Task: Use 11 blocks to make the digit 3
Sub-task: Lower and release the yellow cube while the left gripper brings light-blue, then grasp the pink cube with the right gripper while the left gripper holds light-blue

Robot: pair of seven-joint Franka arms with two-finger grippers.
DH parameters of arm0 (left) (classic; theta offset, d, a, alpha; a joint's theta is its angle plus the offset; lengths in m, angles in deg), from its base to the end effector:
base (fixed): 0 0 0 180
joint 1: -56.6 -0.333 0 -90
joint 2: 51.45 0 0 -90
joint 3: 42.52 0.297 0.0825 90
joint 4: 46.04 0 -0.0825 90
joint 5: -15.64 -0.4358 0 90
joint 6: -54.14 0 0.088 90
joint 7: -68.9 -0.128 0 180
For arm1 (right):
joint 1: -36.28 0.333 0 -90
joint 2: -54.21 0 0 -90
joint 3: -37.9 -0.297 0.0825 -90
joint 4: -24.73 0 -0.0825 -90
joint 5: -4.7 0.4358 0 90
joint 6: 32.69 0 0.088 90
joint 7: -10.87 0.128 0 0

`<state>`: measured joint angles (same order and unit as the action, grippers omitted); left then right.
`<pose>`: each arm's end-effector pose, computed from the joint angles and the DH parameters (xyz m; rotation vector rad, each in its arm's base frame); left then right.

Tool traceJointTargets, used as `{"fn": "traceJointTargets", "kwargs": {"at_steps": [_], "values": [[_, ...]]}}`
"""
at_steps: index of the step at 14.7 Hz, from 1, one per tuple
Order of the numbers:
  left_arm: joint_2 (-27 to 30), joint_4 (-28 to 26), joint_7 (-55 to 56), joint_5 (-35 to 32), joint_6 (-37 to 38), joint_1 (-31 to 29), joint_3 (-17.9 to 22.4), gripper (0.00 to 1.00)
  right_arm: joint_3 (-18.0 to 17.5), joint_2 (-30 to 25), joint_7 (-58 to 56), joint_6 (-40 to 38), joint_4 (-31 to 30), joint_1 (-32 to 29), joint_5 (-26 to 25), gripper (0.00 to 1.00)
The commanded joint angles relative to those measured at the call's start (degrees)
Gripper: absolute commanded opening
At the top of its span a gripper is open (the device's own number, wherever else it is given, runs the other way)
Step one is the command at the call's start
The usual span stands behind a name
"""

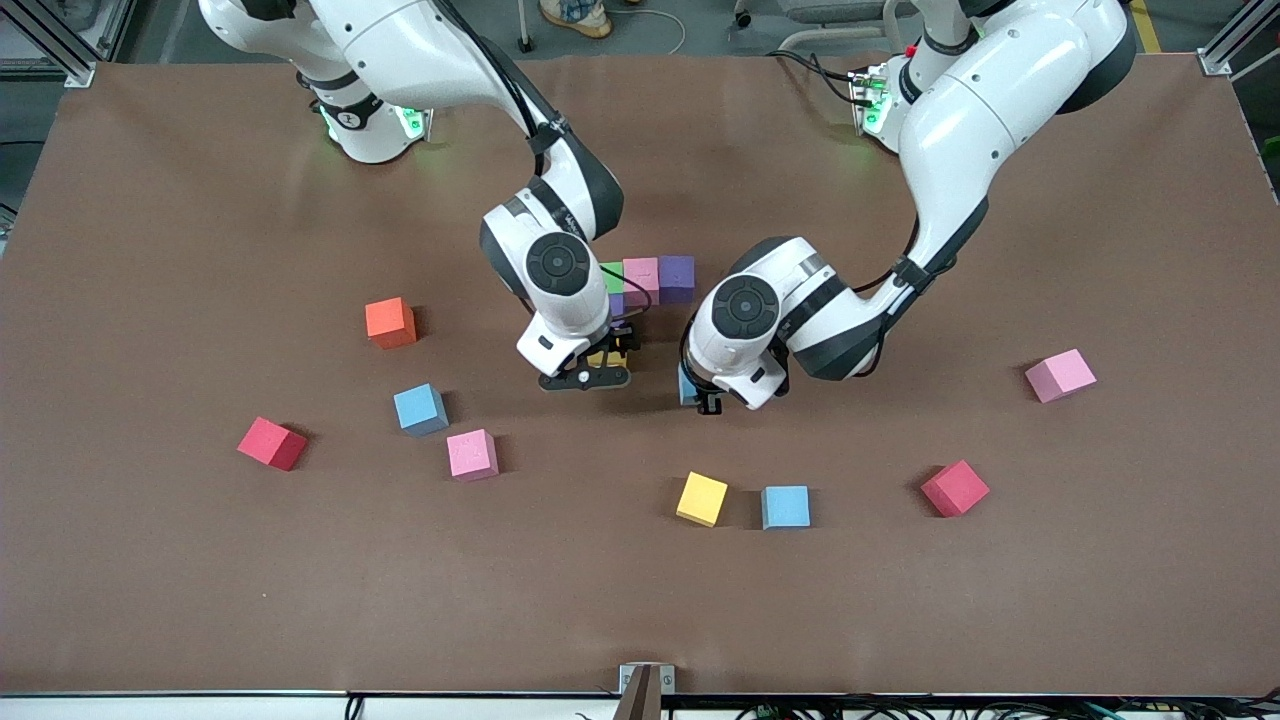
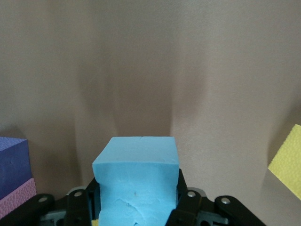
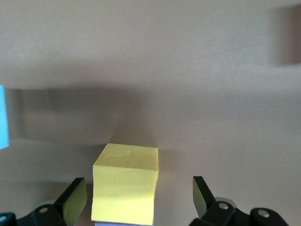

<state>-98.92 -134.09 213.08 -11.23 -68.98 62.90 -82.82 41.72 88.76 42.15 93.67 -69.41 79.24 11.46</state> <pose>0.5592 -0.4711 0.1832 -2.1736 -2.2465 0.1737 0.5459 0.4559 0.1922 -3.1145 -0.1190 0.0991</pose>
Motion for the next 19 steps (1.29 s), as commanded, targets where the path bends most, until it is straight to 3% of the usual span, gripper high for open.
{"fn": "traceJointTargets", "kwargs": {"at_steps": [1, 9, 15, 19], "values": [[1.76, -3.09, 3.81, -1.95, -2.48, 0.73, 0.22, 0.17, 0.04, -3.7, -4.02, -4.43, -1.39, -1.92, 0.71, 1.0], [1.32, -4.05, 11.27, -5.11, -4.5, 3.89, 0.22, 0.17, 0.39, -5.02, -4.82, -0.16, -2.36, -12.99, -0.17, 1.0], [0.97, -4.32, 15.5, -6.61, -7.23, 6.44, 0.48, 0.17, 0.39, 1.29, -19.75, 4.78, -0.43, -17.3, -0.96, 1.0], [0.27, -4.32, 15.6, -6.61, -8.28, 7.5, 0.84, 0.17, 0.39, 3.76, -20.73, 4.78, 1.24, -18.09, -3.68, 1.0]]}}
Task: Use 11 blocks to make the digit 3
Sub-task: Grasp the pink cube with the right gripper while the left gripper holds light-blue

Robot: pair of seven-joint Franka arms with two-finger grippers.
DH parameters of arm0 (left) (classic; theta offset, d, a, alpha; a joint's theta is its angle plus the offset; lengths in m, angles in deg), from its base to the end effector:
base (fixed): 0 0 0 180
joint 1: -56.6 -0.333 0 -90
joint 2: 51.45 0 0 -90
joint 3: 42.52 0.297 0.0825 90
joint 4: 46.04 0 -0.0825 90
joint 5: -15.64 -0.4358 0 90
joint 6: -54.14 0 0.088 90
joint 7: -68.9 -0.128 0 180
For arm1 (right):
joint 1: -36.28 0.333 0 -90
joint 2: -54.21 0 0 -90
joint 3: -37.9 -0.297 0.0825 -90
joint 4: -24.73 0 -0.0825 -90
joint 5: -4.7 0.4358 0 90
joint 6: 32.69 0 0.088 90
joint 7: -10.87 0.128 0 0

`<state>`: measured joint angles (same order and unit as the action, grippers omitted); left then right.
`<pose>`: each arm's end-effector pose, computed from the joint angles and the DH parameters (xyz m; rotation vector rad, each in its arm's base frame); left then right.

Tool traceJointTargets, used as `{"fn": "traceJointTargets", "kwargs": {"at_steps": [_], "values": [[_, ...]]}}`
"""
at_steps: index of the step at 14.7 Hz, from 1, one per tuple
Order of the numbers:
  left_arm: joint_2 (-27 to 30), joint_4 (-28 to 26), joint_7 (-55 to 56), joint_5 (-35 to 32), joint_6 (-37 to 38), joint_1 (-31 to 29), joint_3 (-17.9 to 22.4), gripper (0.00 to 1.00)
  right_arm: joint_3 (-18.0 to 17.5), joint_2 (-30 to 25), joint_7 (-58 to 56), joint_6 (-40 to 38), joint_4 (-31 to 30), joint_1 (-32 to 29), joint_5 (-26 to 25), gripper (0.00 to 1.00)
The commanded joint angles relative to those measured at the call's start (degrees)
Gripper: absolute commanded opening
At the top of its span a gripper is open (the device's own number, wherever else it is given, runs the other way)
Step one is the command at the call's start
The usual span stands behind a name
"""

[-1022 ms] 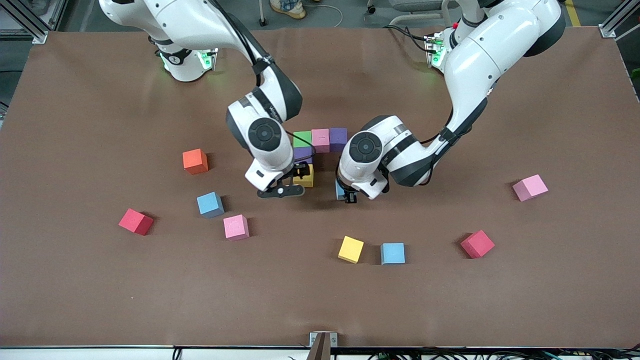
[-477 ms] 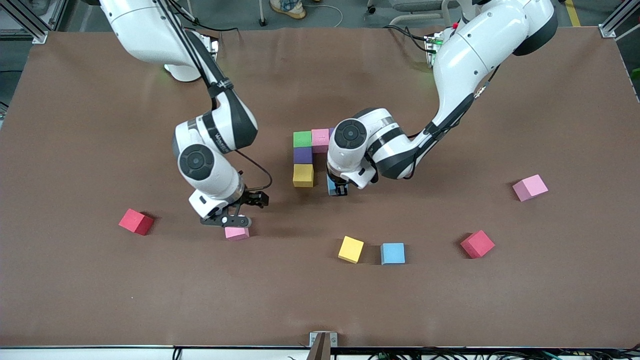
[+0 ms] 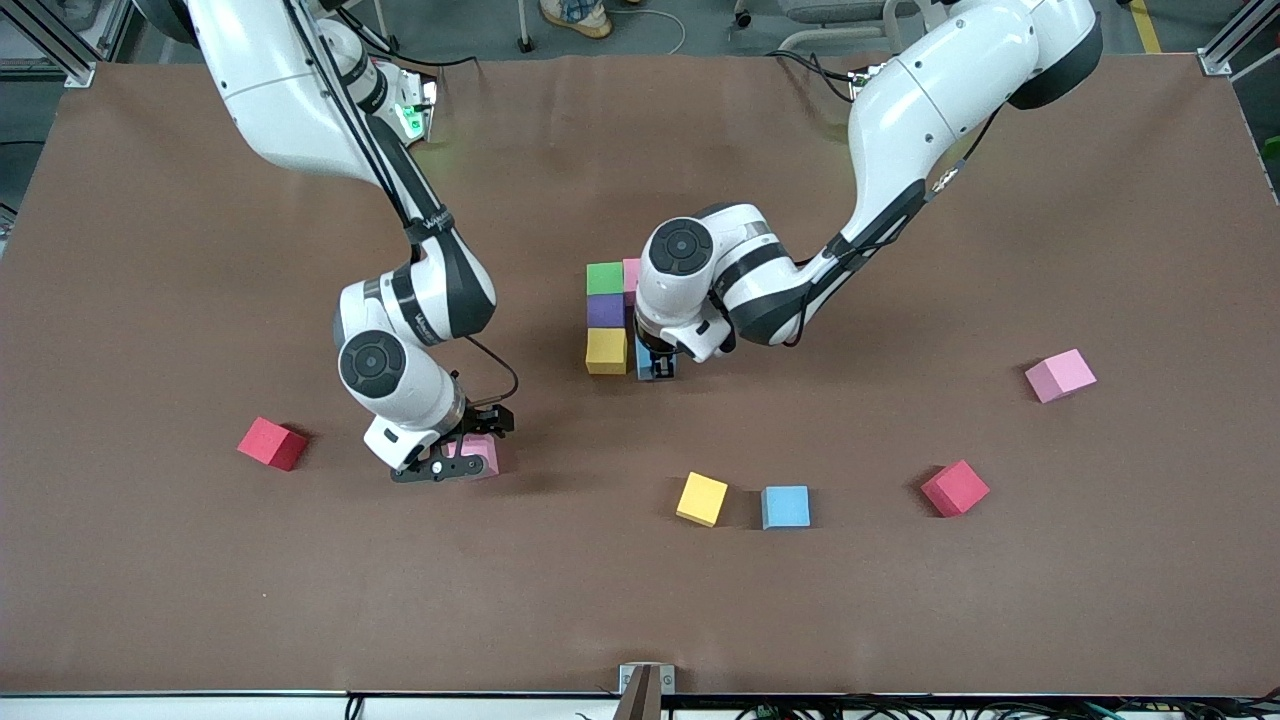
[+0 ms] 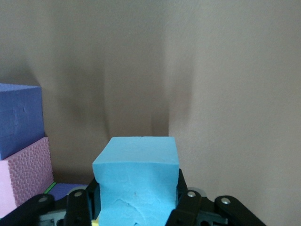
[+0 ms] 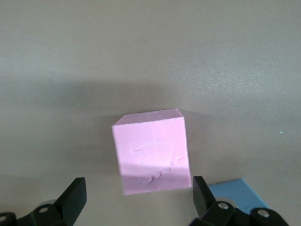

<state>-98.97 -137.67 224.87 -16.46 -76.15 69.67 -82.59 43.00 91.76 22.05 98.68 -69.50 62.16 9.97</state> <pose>0.4883 -0.5387 0.1667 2.1262 2.2314 -0.1166 0.6648 0.2601 0.1623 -3.1224 -0.1952 0.0119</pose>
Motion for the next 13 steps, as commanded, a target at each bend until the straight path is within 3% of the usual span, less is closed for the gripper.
{"fn": "traceJointTargets", "kwargs": {"at_steps": [1, 8, 9, 10, 12, 13], "values": [[0.32, -0.74, 3.82, -1.73, -1.2, 0.81, 0.61, 0.17, -0.88, 1.46, -0.63, -0.14, 2.03, -1.01, -2.98, 1.0], [-0.91, -0.83, 3.82, -5.16, -2.26, 1.43, 0.61, 0.17, -0.88, 3.84, -0.55, 2.93, 2.83, -1.63, -3.25, 1.0], [-1.0, -0.83, 3.82, -5.16, -2.26, 1.69, 0.61, 0.17, -0.88, 3.93, -0.72, 3.54, 2.82, -1.98, -3.34, 0.92], [-1.0, -0.83, 3.82, -5.16, -2.26, 2.13, 0.7, 0.17, -0.88, 3.93, -0.72, 3.55, 2.82, -2.5, -3.25, 0.76], [-1.35, -0.83, 3.82, -5.07, -2.26, 2.22, 0.87, 0.17, -0.88, 3.93, -0.2, 3.55, 2.82, -2.68, -3.08, 0.3], [-1.44, -0.74, 3.82, -5.07, -2.26, 2.57, 0.87, 0.17, -0.88, 3.84, 0.15, 3.55, 2.82, -2.68, -2.81, 0.15]]}}
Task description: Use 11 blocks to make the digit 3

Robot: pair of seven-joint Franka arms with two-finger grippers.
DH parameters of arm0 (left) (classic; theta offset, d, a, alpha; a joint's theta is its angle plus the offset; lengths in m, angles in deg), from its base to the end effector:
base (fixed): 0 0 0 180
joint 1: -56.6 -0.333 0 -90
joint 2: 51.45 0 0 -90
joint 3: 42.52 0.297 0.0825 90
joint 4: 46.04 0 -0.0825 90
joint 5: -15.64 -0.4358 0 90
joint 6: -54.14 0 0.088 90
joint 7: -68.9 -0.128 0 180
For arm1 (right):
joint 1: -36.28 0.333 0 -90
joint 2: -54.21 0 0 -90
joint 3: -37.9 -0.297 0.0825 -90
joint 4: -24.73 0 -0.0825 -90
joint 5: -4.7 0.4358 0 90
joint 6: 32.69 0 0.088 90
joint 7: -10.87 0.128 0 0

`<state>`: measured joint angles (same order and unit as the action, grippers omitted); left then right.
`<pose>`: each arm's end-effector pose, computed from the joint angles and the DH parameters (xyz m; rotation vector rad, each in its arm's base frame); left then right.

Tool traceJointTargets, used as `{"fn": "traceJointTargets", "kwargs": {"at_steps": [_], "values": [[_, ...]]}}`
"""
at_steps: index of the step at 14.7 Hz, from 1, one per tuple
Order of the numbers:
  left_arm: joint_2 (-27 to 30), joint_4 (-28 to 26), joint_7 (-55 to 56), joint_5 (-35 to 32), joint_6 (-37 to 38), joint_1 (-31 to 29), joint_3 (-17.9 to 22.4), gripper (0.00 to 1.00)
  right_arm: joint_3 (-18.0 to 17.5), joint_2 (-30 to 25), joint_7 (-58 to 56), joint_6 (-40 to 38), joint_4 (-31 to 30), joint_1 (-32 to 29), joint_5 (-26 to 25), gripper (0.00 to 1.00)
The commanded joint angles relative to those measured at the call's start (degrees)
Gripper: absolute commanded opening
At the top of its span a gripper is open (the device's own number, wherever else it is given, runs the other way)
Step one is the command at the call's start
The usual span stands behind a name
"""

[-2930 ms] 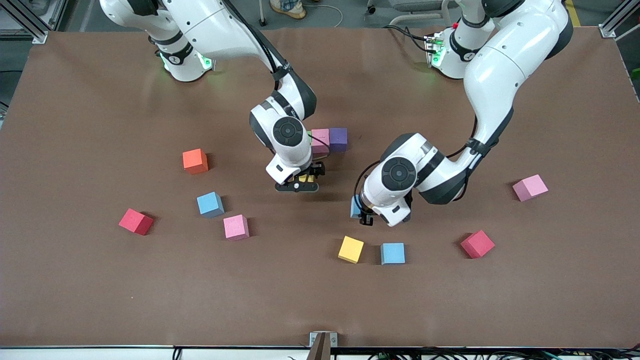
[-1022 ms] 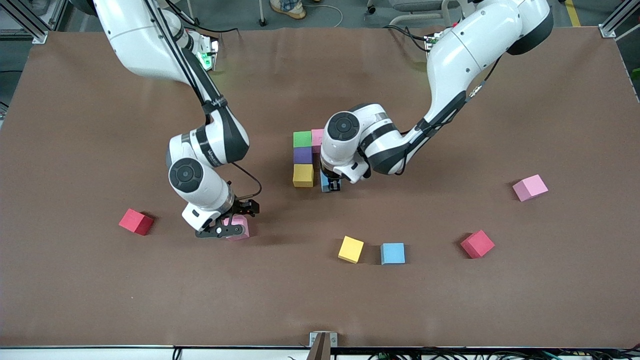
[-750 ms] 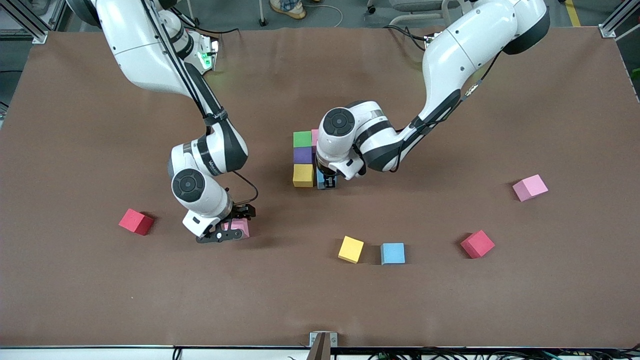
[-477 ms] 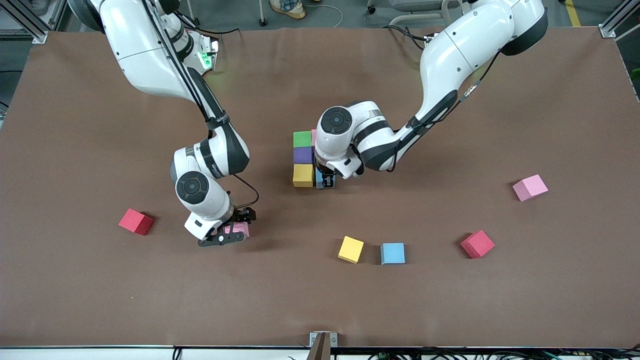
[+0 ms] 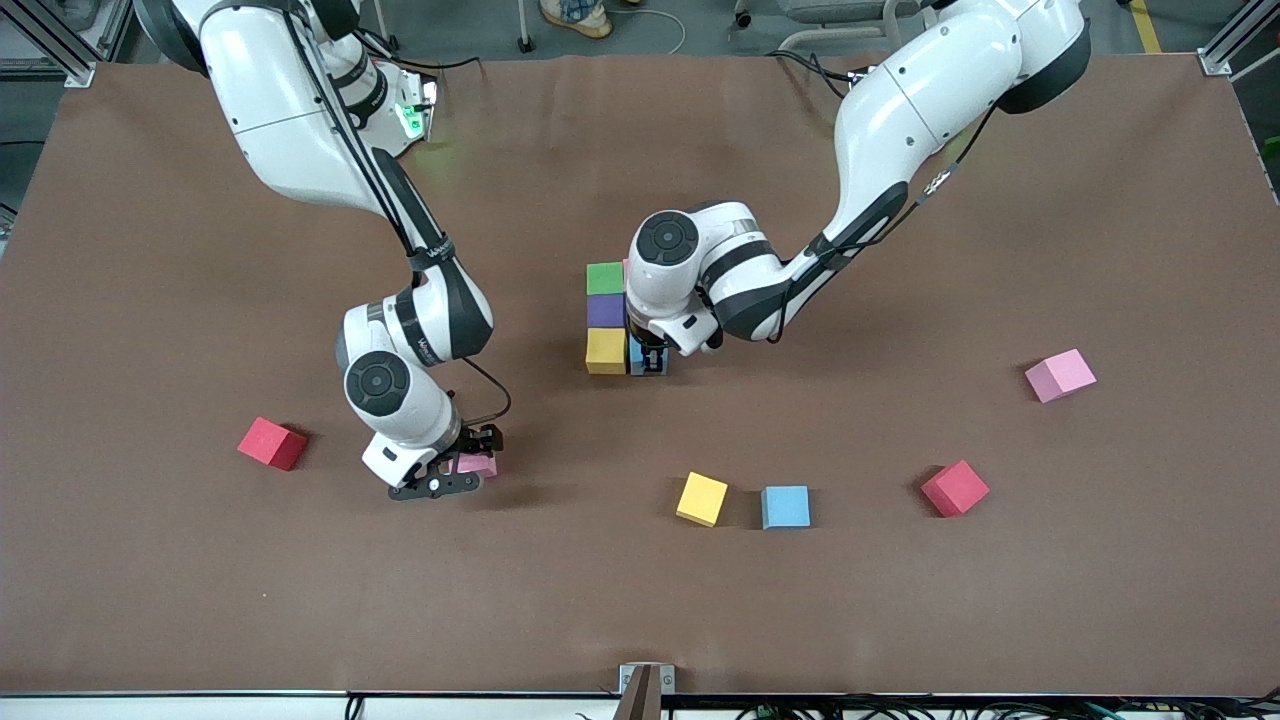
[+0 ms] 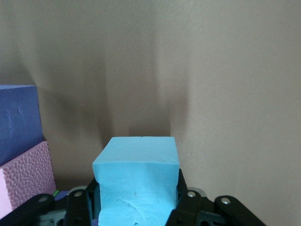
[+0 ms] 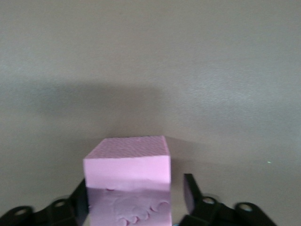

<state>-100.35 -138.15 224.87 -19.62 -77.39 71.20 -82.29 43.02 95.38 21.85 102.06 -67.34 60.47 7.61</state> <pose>0.4714 -0.5489 0.1493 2.1894 2.1638 -0.0816 0.6817 0.2421 0.1399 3.1212 0.2013 0.0536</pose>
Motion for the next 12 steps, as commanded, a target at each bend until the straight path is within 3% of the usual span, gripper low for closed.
{"fn": "traceJointTargets", "kwargs": {"at_steps": [1, 3, 6, 12], "values": [[-0.14, -0.26, 3.82, -1.91, -1.02, 1.05, 0.66, 0.17, -0.99, 0.31, 0.36, 0.17, 0.58, -0.99, -0.11, 0.07], [-0.32, -0.26, 3.82, -1.91, -1.02, 1.05, 0.58, 0.17, -0.9, 0.22, 0.45, 0.17, 0.41, -0.9, -0.02, 0.01], [-0.41, -0.26, 3.9, -1.83, -1.02, 1.14, 0.58, 0.17, -0.99, 0.22, 0.88, -0.01, 0.49, -0.9, 0.25, 0.0], [-0.94, 0.09, 4.08, -1.83, -1.11, 1.49, 0.66, 0.17, -1.42, 0.05, 13.07, -0.27, 1.37, -0.11, 0.25, 0.0]]}}
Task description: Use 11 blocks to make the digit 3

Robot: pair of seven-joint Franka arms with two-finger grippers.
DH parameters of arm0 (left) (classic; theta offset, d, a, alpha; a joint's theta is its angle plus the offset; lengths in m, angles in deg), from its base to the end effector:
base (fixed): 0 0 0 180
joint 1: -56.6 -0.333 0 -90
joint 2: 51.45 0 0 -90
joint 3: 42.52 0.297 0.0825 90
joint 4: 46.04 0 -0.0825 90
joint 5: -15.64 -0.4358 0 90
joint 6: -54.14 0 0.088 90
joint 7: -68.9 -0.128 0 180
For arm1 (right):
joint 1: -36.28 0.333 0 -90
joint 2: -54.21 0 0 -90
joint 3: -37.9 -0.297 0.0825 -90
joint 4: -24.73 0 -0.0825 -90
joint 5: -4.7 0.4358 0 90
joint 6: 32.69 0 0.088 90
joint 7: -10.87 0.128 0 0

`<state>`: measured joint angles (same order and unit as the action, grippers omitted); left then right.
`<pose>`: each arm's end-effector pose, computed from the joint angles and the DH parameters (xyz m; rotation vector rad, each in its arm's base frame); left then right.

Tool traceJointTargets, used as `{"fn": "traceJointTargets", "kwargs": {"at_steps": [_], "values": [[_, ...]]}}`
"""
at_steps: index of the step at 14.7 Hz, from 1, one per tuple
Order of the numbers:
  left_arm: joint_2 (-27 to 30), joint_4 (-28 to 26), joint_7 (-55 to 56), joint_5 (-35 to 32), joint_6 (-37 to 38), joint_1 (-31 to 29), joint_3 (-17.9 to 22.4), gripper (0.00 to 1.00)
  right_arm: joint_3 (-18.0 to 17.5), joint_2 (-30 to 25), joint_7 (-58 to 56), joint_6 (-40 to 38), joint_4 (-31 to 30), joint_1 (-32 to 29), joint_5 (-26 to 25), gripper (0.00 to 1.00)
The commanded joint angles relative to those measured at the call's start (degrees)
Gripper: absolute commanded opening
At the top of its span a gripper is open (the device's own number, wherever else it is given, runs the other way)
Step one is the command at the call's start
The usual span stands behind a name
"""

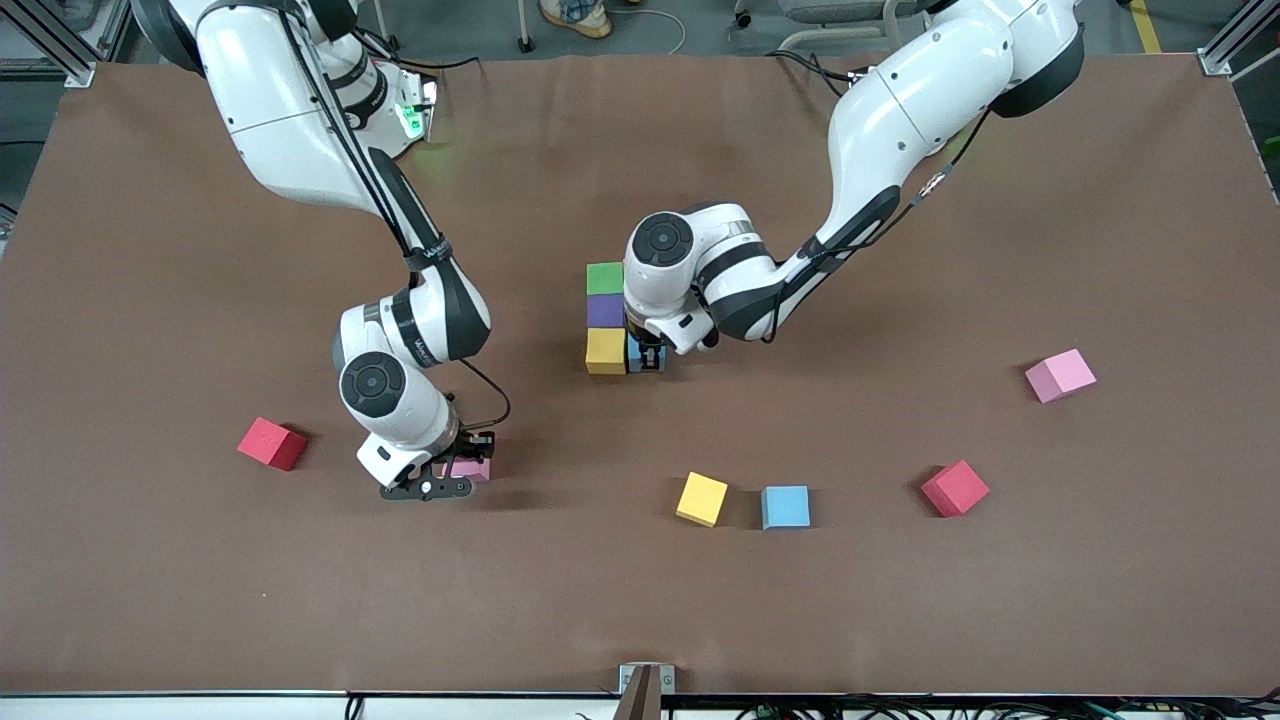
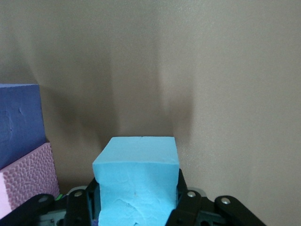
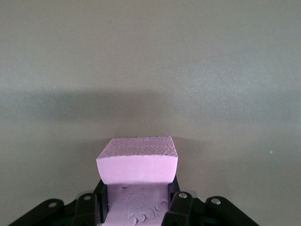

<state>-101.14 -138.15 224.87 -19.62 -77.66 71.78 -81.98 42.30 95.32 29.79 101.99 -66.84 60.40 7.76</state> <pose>0.4657 -0.5511 0.1399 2.2027 2.1638 -0.0901 0.6819 0.2505 0.1442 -3.1394 0.0048 -0.0613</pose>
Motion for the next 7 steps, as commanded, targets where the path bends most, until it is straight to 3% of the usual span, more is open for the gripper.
{"fn": "traceJointTargets", "kwargs": {"at_steps": [1, 4, 7], "values": [[-0.15, 0.18, 4.17, -1.82, -0.83, 1.08, 0.7, 0.17, -0.88, 0.02, 8.82, -0.29, 1.05, 0.3, 0.1, 0.0], [-0.24, 0.53, 4.25, -1.65, -0.92, 3.01, 2.46, 0.17, -0.97, -0.07, 22.87, -0.47, 2.1, 2.41, 0.1, 0.0], [-0.24, 0.53, 4.25, -1.38, -1.53, 2.92, 2.55, 0.17, -1.15, 0.02, 29.57, -0.47, 2.54, 2.68, 0.19, 0.0]]}}
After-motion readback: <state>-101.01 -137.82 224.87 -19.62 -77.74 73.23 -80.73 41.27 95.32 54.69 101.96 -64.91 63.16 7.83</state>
